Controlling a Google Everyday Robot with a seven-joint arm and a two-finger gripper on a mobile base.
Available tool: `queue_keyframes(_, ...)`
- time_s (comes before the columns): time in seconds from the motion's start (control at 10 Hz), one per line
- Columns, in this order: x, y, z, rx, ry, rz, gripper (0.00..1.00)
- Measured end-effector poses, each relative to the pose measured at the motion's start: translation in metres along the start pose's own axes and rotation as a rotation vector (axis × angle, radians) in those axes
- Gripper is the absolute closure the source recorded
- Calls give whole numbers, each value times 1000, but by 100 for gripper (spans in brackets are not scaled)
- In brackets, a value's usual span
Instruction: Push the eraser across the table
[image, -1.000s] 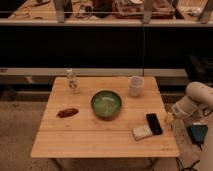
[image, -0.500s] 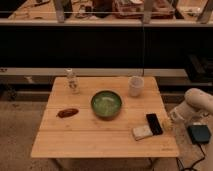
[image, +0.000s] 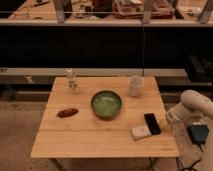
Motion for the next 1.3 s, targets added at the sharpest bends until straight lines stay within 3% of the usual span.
queue_keyframes(0.5,-30,27,15,-37,-35,-55,100)
queue_keyframes(1.3,-42,74,39,-113,-8,-132,100)
